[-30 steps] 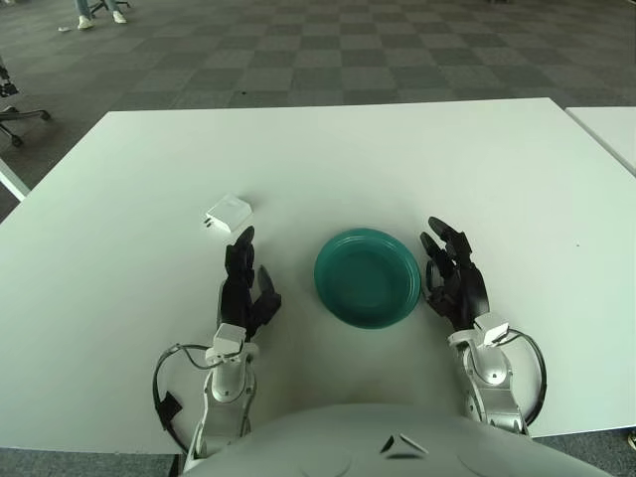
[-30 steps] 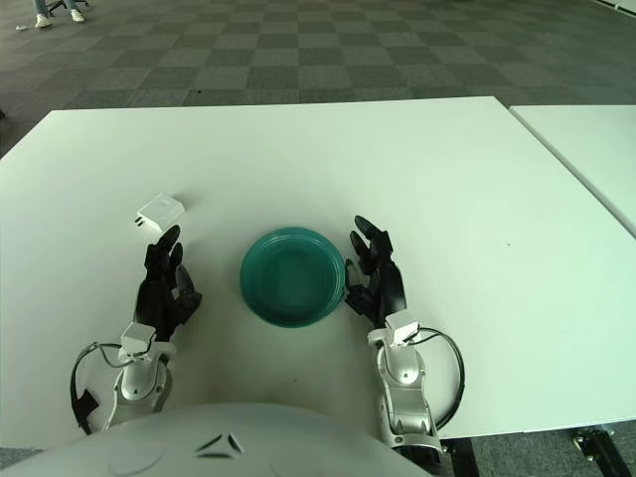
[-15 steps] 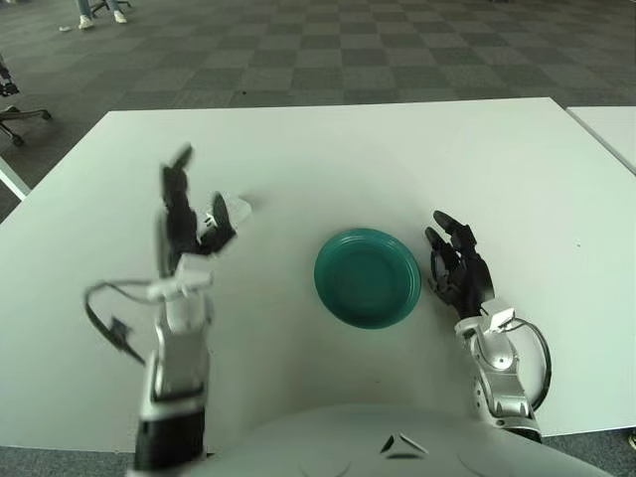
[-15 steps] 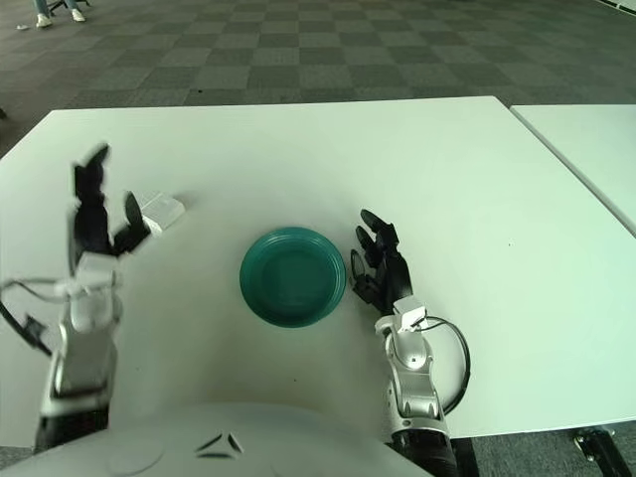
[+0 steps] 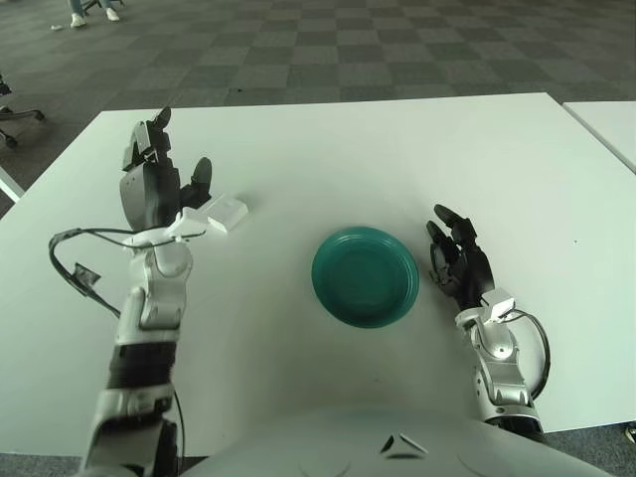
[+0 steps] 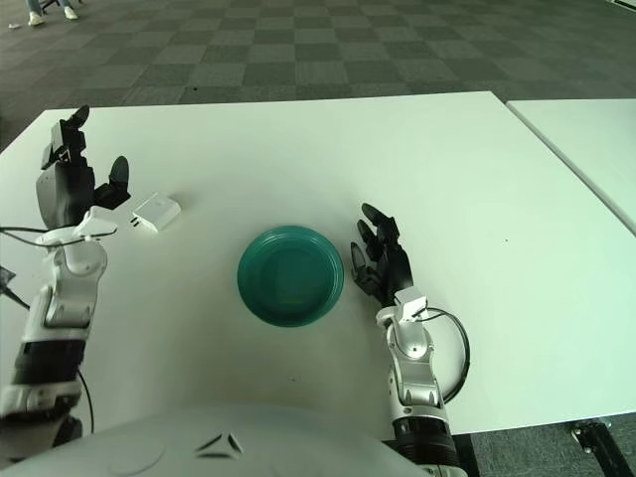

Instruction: Put the charger into the plate.

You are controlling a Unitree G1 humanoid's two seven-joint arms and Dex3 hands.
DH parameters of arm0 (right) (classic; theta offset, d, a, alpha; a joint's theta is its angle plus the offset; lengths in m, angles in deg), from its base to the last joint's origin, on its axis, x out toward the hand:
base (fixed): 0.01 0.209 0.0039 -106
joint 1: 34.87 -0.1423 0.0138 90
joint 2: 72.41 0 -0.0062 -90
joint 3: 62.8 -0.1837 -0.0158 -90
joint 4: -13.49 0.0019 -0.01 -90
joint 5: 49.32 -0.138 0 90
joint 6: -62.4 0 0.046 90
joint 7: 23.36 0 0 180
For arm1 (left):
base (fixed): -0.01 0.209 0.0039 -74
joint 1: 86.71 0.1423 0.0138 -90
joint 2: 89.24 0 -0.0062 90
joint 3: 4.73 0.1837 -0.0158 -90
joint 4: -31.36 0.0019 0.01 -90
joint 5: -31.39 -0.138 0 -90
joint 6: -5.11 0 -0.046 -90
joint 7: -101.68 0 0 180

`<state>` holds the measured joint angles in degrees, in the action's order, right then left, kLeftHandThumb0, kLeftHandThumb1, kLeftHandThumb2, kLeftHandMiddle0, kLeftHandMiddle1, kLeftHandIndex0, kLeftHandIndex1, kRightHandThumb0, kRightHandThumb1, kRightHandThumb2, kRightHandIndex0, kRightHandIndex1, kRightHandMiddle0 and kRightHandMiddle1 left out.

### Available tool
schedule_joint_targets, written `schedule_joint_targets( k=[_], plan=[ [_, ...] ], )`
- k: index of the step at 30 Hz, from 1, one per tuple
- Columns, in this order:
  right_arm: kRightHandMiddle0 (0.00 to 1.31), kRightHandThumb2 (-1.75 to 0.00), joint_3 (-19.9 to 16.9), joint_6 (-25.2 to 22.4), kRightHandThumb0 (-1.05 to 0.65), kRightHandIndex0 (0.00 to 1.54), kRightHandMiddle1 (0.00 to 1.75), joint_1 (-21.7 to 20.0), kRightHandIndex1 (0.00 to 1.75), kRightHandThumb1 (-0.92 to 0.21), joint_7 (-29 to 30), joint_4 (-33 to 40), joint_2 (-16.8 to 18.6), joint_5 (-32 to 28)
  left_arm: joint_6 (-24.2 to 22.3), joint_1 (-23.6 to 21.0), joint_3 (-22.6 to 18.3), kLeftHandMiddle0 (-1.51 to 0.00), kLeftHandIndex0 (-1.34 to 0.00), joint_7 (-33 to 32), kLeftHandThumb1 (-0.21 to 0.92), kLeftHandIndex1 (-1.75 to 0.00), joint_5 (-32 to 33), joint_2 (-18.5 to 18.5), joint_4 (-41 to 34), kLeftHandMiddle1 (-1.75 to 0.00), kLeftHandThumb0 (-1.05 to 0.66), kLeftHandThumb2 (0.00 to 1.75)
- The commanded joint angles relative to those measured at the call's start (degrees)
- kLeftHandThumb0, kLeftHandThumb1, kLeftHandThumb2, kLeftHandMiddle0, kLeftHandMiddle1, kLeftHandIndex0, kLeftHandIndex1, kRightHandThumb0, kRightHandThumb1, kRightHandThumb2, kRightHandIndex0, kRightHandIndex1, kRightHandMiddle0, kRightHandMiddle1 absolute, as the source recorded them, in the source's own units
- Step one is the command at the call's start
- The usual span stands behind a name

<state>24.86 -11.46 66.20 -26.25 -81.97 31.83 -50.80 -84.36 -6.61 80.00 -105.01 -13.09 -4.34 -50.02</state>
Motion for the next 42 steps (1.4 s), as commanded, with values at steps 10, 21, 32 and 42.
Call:
schedule_joint_targets(
  k=[10,21,32,42],
  plan=[
    [0.0,-0.52,-0.16,-5.48,-0.7,0.3,0.59,1.1,0.02,-0.92,0.67,-1.62,-0.2,0.88,-7.52,-8.92,7.84,-0.17,-0.12,3.26,0.92,-1.14,-2.96,-4.25,15.59,0.0,-1.05,0.67],
    [0.0,-0.56,3.27,-15.29,-0.65,0.31,0.66,4.71,0.02,-0.92,5.44,12.4,2.45,5.17,-9.1,-9.24,11.28,-0.07,-0.04,17.98,0.92,-1.02,1.59,-6.99,15.89,0.0,-1.05,0.73],
    [0.0,-0.6,4.16,-19.16,-0.65,0.29,0.62,5.66,0.01,-0.92,6.31,16.25,2.57,5.73,-8.74,-8.93,13.6,-0.08,-0.06,23.83,0.92,-1.02,4.33,-8.16,15.87,0.0,-1.05,0.74],
    [0.0,-0.6,4.28,-19.51,-0.65,0.29,0.62,5.69,0.01,-0.92,6.43,16.48,2.47,5.65,-6.98,-8.8,14.33,-0.09,-0.03,25.07,0.92,-1.01,7.1,-8.1,17.0,-0.01,-1.05,0.71]
  ],
)
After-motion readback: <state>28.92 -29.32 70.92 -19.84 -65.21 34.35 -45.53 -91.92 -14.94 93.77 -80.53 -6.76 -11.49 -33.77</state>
